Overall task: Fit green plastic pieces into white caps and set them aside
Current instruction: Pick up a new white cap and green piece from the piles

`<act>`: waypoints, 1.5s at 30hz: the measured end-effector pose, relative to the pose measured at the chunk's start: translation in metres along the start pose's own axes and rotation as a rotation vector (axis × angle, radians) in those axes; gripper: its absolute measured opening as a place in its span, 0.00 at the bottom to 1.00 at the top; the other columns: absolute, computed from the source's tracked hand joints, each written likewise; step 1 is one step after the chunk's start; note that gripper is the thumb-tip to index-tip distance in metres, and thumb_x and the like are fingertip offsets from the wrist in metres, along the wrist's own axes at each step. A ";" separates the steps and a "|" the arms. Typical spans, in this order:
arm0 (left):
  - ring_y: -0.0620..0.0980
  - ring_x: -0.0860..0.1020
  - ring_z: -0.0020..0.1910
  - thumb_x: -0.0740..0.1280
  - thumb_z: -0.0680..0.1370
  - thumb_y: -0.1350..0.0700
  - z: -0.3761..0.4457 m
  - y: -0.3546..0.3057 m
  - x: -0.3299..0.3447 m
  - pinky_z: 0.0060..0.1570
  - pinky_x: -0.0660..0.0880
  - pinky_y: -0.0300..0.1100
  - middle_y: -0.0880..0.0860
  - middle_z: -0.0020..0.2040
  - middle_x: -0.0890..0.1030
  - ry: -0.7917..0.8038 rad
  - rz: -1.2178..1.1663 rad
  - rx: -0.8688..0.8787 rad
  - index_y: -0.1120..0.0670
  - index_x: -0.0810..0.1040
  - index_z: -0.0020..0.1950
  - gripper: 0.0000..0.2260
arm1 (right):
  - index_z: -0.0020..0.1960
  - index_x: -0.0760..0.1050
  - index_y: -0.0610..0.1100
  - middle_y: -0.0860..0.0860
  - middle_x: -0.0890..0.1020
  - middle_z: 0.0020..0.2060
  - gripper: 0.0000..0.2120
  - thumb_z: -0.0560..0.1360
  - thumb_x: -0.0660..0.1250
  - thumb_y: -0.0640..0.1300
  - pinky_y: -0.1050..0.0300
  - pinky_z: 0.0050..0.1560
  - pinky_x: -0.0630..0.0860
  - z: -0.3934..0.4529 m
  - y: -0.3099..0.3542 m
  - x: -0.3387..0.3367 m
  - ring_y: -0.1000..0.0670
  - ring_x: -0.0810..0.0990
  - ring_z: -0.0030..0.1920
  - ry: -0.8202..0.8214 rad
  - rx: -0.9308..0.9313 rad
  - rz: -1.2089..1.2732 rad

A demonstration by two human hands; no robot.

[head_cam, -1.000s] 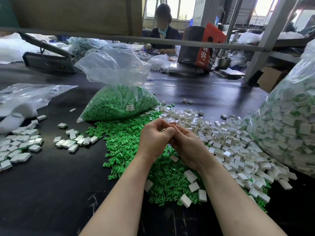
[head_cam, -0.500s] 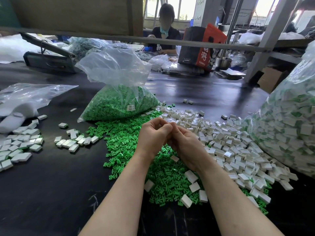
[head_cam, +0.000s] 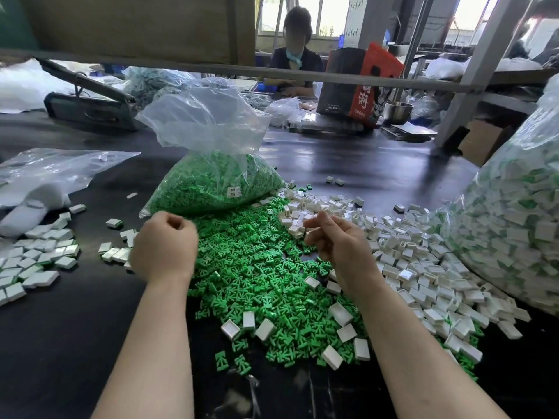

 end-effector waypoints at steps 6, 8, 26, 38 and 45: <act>0.62 0.74 0.59 0.65 0.75 0.57 0.003 0.036 -0.009 0.61 0.61 0.54 0.57 0.48 0.82 -0.053 0.186 -0.193 0.49 0.79 0.48 0.05 | 0.42 0.80 0.44 0.50 0.81 0.31 0.07 0.79 0.67 0.41 0.66 0.30 0.72 -0.002 0.020 -0.022 0.59 0.75 0.27 -0.191 -0.156 -0.443; 0.61 0.73 0.60 0.65 0.74 0.58 0.001 0.039 -0.006 0.60 0.59 0.54 0.56 0.47 0.81 -0.041 0.230 -0.223 0.49 0.79 0.47 0.06 | 0.42 0.80 0.45 0.51 0.82 0.33 0.06 0.78 0.69 0.42 0.62 0.33 0.74 -0.001 0.025 -0.022 0.57 0.77 0.30 -0.217 -0.193 -0.603; 0.56 0.79 0.42 0.68 0.77 0.59 -0.032 -0.059 0.051 0.42 0.77 0.49 0.55 0.47 0.81 0.228 -0.062 0.289 0.53 0.80 0.52 0.05 | 0.67 0.68 0.48 0.46 0.70 0.64 0.22 0.73 0.60 0.42 0.50 0.58 0.64 -0.007 0.011 -0.039 0.43 0.62 0.62 -0.387 0.078 -1.635; 0.47 0.80 0.42 0.67 0.77 0.59 -0.092 -0.105 0.099 0.44 0.80 0.44 0.50 0.44 0.82 0.566 -0.148 0.437 0.52 0.80 0.50 0.04 | 0.62 0.73 0.58 0.49 0.75 0.57 0.19 0.75 0.62 0.40 0.54 0.46 0.57 -0.005 0.021 -0.029 0.47 0.67 0.56 -0.389 -0.107 -1.649; 0.47 0.80 0.44 0.67 0.77 0.59 -0.101 -0.099 0.113 0.49 0.80 0.46 0.49 0.43 0.82 0.670 -0.108 0.422 0.51 0.80 0.50 0.05 | 0.64 0.73 0.49 0.48 0.74 0.62 0.20 0.74 0.58 0.38 0.50 0.55 0.66 -0.002 0.010 -0.028 0.44 0.66 0.63 -0.318 -0.035 -1.674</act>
Point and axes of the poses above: each hand's wrist, its own z-axis towards the middle knuckle, its own x-axis out of the palm, y = z × x, the point moved 10 cm from there along z, towards the middle knuckle
